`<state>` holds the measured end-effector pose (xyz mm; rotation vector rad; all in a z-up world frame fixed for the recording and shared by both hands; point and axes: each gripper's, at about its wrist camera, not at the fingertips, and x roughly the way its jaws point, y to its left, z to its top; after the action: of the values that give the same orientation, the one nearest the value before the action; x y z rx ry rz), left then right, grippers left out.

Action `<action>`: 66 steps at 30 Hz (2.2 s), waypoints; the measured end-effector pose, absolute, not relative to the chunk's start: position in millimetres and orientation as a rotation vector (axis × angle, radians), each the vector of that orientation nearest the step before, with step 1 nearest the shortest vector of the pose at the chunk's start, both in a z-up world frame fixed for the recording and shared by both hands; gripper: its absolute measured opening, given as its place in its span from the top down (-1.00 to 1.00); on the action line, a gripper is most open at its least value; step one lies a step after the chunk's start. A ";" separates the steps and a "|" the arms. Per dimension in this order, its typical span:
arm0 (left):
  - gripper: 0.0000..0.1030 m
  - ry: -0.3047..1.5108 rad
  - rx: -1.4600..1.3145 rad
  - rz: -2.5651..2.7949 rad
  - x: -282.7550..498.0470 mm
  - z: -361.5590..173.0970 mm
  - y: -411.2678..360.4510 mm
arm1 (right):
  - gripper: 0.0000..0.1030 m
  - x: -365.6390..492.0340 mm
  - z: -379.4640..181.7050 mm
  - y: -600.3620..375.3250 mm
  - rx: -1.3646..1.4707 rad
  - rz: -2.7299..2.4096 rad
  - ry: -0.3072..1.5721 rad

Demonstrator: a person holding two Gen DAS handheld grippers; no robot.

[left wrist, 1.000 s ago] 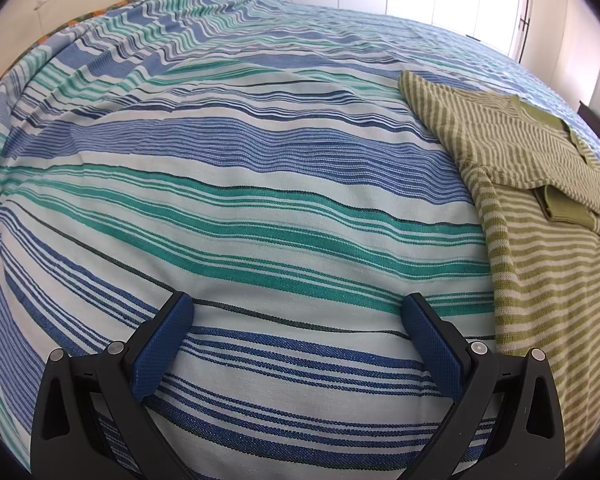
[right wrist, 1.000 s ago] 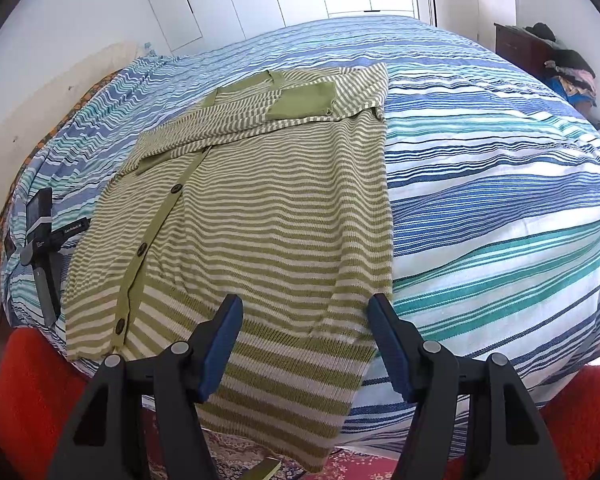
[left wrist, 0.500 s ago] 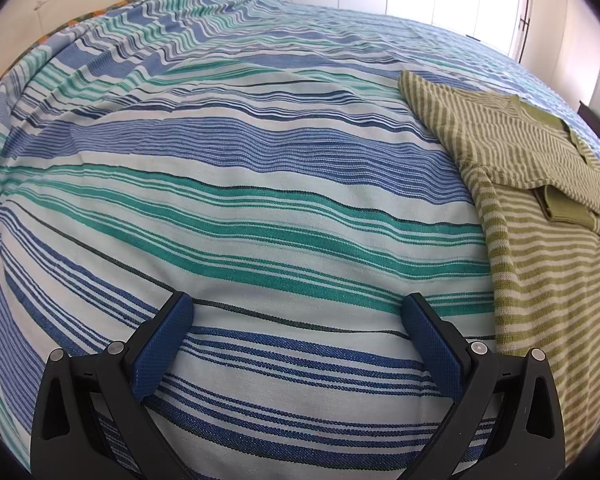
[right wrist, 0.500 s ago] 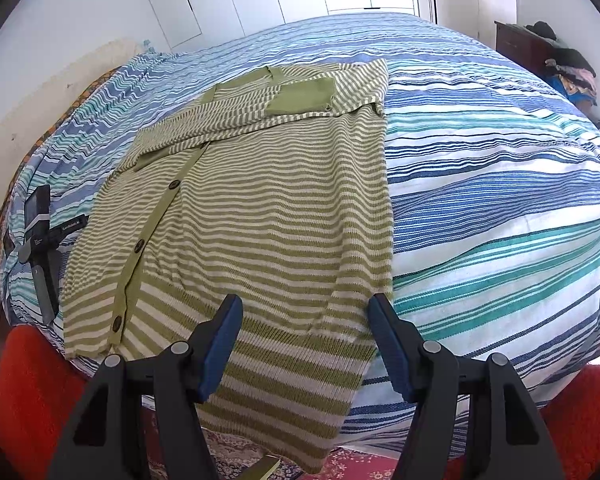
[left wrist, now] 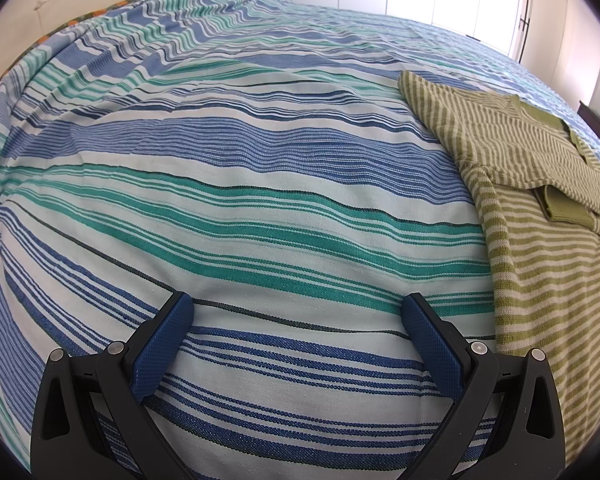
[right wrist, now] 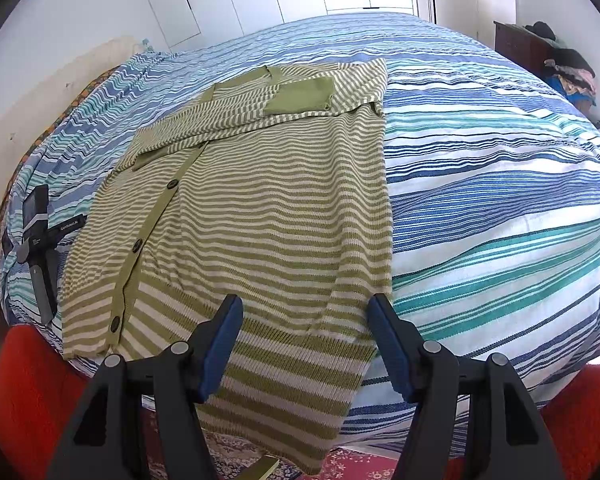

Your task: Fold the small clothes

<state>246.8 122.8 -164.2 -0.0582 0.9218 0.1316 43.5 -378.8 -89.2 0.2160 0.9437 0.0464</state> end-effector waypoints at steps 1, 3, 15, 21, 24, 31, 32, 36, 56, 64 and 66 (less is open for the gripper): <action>-0.99 0.922 -0.058 0.132 246.6 -164.2 122.8 | -0.26 43.6 -89.5 -379.0 0.217 0.046 0.945; -0.99 0.922 -0.058 0.132 246.3 -164.1 122.7 | -0.26 43.3 -89.7 -379.0 0.216 0.047 0.944; -0.99 0.922 -0.058 0.132 246.7 -164.2 122.8 | -0.26 43.9 -90.3 -381.4 0.225 0.051 0.944; -0.99 0.922 -0.058 0.132 246.5 -164.4 123.0 | -0.26 43.7 -91.0 -381.1 0.219 0.047 0.946; -0.99 0.922 -0.058 0.132 246.5 -164.4 123.1 | -0.26 44.1 -90.8 -380.3 0.216 0.046 0.946; -0.99 0.921 -0.058 0.131 246.3 -164.4 123.2 | -0.26 43.0 -89.6 -380.3 0.215 0.044 0.940; -0.99 0.921 -0.058 0.131 246.3 -164.4 123.2 | -0.26 42.3 -89.1 -381.0 0.217 0.042 0.936; -0.99 0.922 -0.058 0.131 246.5 -164.4 123.3 | -0.26 40.5 -87.2 -385.2 0.232 0.037 0.925; -0.99 0.906 -0.075 0.128 243.7 -165.7 123.4 | -0.27 40.4 -77.8 -393.3 0.253 0.013 0.885; -0.99 1.063 -0.110 0.058 254.8 -155.8 131.6 | -0.27 44.3 -70.1 -408.4 0.354 0.048 0.884; -0.92 1.104 -0.160 0.014 240.7 -140.1 139.4 | -0.27 49.4 -65.3 -419.6 0.389 0.078 0.898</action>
<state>240.7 139.4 -140.1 -0.1604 1.1038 0.0143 49.4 -419.6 -65.3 0.3893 0.8984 0.0781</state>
